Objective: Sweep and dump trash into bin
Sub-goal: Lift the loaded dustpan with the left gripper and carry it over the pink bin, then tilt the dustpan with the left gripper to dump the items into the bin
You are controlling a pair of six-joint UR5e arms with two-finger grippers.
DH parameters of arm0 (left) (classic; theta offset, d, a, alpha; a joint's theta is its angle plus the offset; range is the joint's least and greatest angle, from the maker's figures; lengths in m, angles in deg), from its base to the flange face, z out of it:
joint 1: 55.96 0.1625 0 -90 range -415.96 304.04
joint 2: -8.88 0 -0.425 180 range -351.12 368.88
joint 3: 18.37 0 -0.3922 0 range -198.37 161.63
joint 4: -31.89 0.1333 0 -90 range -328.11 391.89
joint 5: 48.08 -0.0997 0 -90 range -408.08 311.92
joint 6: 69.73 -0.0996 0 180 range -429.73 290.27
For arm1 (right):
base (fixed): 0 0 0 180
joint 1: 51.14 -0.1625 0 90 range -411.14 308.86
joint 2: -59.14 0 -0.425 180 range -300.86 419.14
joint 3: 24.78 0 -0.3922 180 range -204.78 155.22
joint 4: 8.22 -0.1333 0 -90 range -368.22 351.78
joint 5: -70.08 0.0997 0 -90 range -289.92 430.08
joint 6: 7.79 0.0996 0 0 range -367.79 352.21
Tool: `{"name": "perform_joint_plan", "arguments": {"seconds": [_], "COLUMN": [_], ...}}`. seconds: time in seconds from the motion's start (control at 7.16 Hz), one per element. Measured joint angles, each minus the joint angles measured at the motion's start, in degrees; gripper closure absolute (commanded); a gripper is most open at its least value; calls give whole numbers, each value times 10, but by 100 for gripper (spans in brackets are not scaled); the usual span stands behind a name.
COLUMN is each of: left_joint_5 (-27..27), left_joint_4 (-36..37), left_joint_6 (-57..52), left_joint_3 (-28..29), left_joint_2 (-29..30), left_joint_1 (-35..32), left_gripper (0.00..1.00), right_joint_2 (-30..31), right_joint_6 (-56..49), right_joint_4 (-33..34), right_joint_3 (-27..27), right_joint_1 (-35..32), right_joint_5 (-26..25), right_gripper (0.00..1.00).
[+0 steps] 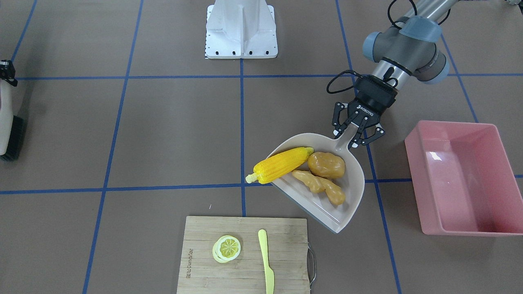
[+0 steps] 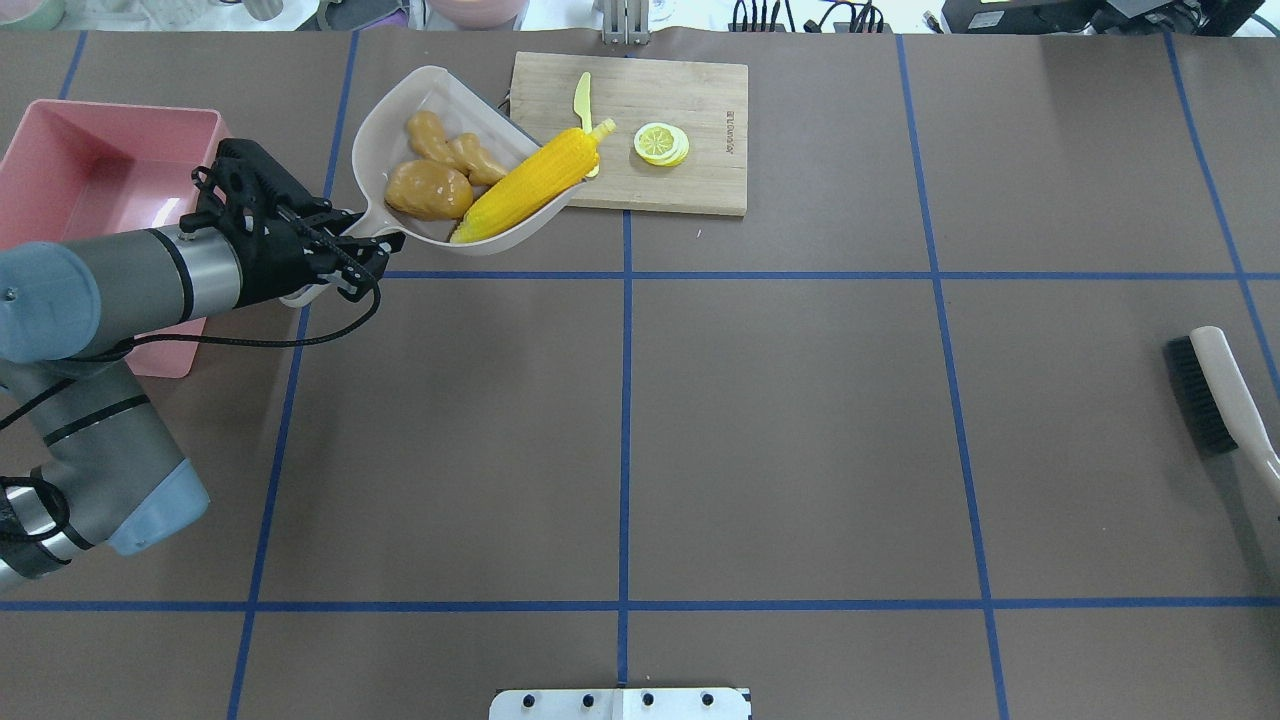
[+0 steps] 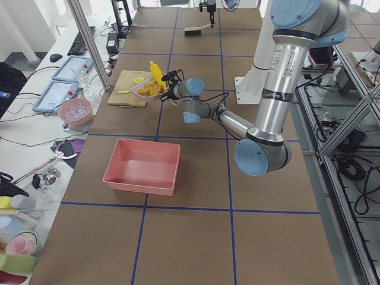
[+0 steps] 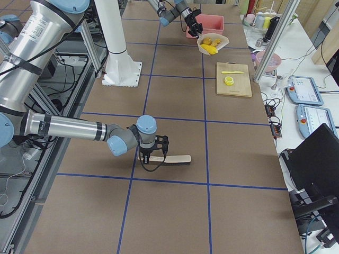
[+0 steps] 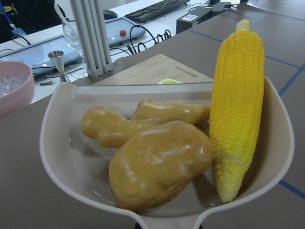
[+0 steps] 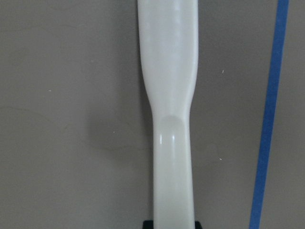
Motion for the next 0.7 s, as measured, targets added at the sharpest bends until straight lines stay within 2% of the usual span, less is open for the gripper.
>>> {"name": "perform_joint_plan", "arguments": {"seconds": [0.14,0.42,0.7], "left_joint_5": [-9,-25,-40], "left_joint_4": [10,22,23], "left_joint_6": [54,177,322], "left_joint_3": [-2,-26,-90], "left_joint_2": [0,-26,-113], "left_joint_1": [-13,-43,-58], "left_gripper": [100,100,100], "right_joint_2": [0,-1,-8], "right_joint_6": [0,-1,-18], "right_joint_4": [0,0,3], "right_joint_3": [0,5,9], "right_joint_1": [-2,-24,-56], "right_joint_5": [4,27,49], "right_gripper": [2,1,1]}}
